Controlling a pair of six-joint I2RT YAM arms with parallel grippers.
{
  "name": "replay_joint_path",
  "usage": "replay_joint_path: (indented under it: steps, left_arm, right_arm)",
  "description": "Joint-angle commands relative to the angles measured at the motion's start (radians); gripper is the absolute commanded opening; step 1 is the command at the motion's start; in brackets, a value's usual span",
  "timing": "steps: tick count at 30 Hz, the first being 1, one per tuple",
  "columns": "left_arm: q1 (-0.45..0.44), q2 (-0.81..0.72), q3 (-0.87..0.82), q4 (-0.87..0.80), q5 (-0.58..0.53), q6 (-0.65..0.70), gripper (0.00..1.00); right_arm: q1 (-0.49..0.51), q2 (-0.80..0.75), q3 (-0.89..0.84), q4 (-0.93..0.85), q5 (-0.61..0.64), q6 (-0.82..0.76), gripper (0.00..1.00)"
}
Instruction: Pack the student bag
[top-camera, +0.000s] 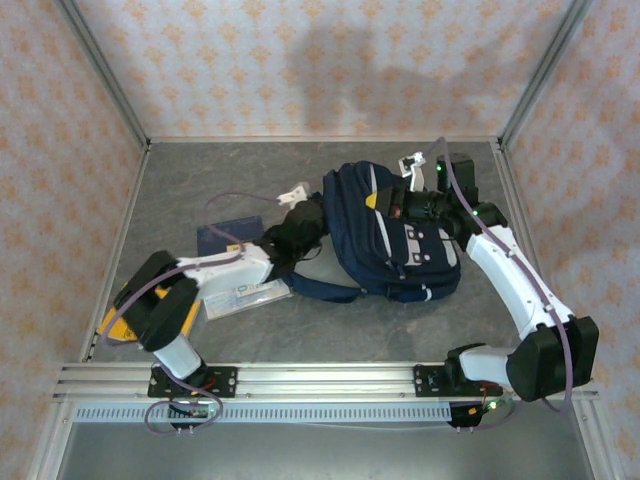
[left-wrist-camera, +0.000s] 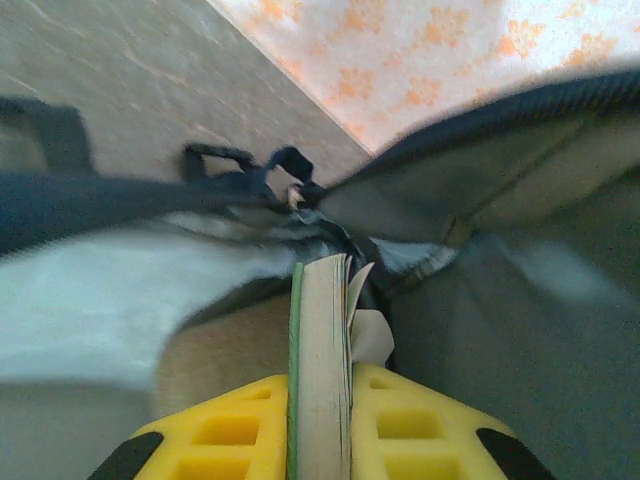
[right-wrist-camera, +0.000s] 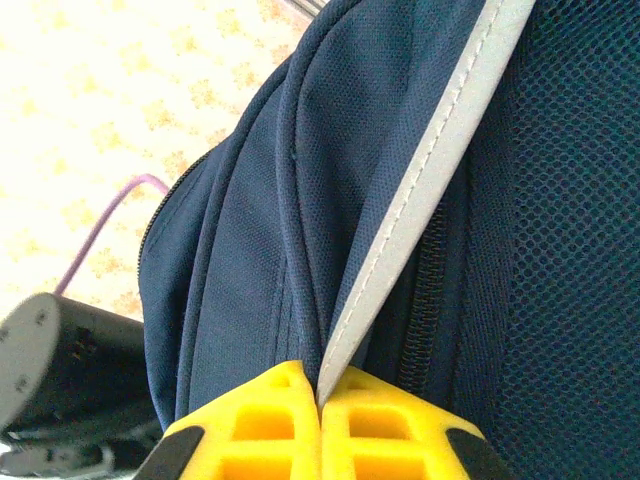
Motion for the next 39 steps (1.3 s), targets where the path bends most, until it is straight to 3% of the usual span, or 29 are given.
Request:
replay_joint_path:
  steps: [1,2,4,7,9,14,18,24,32,39]
  left_arm:
    - [-0.052,0.111,0.098,0.17,0.016,-0.094,0.0]
    - [-0.065,0.156,0.128,0.198,0.031,-0.112,0.0]
    - [-0.08,0.255,0.198,0.211,0.081,-0.132,0.09]
    - [-0.086,0.346,0.284,0.175,0.179,-0.185,0.4]
    - [-0.087,0.357,0.297,0.163,0.211,-0.202,0.56]
    - [-0.064,0.282,0.295,0.074,0.272,-0.136,0.76]
    - [-0.019,0.183,0.334,-0.196,0.338,-0.007,0.81]
    - [0.011,0.038,0.287,-0.392,0.36,0.099,0.84]
    - [0.036,-0.114,0.305,-0.734,0.305,0.258,0.86]
    - [0.07,-0.248,0.251,-0.943,0.25,0.285,0.86]
  right_arm:
    - [-0.002,-0.006,0.033,0.207,-0.063,0.028,0.0]
    - [-0.004,-0.003,0.034,0.212,-0.06,0.029,0.0]
    - [-0.007,0.006,0.039,0.213,-0.047,0.031,0.0]
    - [-0.022,0.012,0.046,0.193,-0.004,0.025,0.0]
    - [-0.037,0.014,0.05,0.165,0.041,0.017,0.0]
    - [-0.054,-0.002,0.068,0.076,0.168,-0.053,0.0]
    - [-0.057,-0.024,0.095,-0.036,0.358,-0.143,0.0]
    - [-0.056,-0.037,0.076,-0.086,0.531,-0.194,0.0]
    - [-0.041,-0.039,0.006,-0.032,0.708,-0.189,0.0]
    - [0.041,0.023,0.0,-0.045,0.883,-0.222,0.0]
